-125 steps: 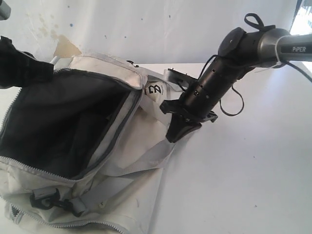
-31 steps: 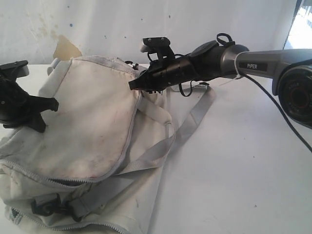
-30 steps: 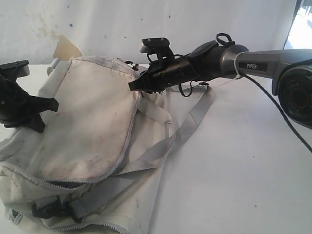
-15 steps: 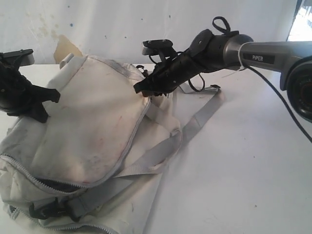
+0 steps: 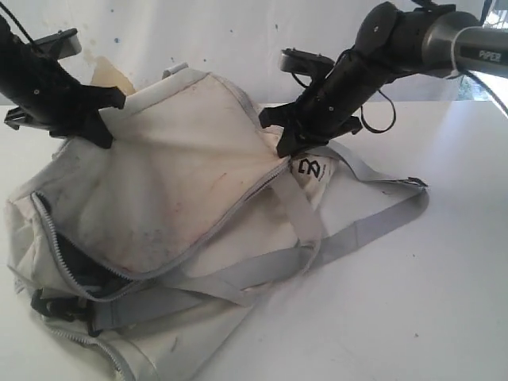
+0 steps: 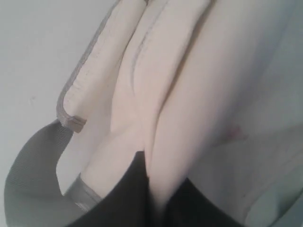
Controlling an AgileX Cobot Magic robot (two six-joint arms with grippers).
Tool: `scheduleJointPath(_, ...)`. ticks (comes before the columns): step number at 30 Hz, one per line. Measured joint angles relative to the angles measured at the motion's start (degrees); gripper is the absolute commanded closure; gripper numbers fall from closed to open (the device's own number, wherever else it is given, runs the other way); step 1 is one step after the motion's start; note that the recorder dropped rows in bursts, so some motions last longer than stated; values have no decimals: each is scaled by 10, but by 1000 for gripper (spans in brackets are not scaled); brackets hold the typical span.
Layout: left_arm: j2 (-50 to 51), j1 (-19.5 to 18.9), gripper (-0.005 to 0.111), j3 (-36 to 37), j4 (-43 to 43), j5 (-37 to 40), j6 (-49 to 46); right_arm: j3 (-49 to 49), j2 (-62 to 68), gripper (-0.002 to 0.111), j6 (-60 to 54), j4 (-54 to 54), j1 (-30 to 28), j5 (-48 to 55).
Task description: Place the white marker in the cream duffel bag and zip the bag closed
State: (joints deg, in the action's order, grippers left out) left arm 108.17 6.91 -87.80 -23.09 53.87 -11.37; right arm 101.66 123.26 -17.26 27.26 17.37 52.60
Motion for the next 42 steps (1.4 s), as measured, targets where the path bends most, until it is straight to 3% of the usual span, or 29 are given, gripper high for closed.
scheduleJointPath(15,152,5,107,-235,-199,92,-122,-199,-159,108,73,-23,-41,-29)
scheduleJointPath(21,185,5,107,-258,-288,114,-216,-270,-220,108,128,-34,-42,-45)
scheduleJointPath(26,201,7,106,-258,-310,166,-267,-315,-239,108,173,-103,-42,-67)
scheduleJointPath(29,202,12,95,-258,-302,186,-263,-332,-239,108,215,-154,-41,-94)
scheduleJointPath(32,202,14,73,-258,-289,184,-252,-339,-238,107,231,-195,-40,-96)
scheduleJointPath(36,200,-7,53,-264,-249,142,-214,-350,-230,90,231,-256,-48,-72)
scheduleJointPath(42,200,-12,51,-279,-226,133,-195,-348,-229,53,226,-276,-51,-84)
